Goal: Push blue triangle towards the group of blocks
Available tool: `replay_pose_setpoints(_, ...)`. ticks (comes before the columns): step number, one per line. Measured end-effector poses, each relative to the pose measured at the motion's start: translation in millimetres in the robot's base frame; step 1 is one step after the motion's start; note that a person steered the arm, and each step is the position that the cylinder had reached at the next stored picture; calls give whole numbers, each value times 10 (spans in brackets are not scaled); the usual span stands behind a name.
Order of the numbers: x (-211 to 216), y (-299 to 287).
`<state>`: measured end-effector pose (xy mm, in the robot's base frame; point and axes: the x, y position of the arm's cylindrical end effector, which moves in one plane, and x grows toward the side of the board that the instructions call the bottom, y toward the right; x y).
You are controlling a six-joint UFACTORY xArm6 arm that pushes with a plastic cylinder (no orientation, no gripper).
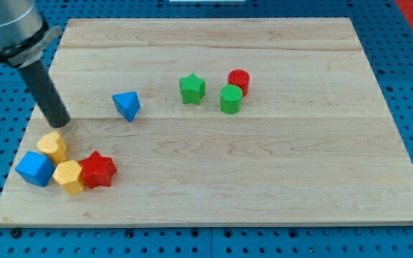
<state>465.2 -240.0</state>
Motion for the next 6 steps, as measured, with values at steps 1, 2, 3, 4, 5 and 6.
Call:
replay_pose_setpoints(1, 233, -6)
replay_pose_setpoints(2, 256, -6)
replay_pose_setpoints(3, 78, 11)
replay_pose_setpoints(4, 58, 337)
replay_pose_setpoints(5, -29, 588)
replay_pose_setpoints(6, -434, 503)
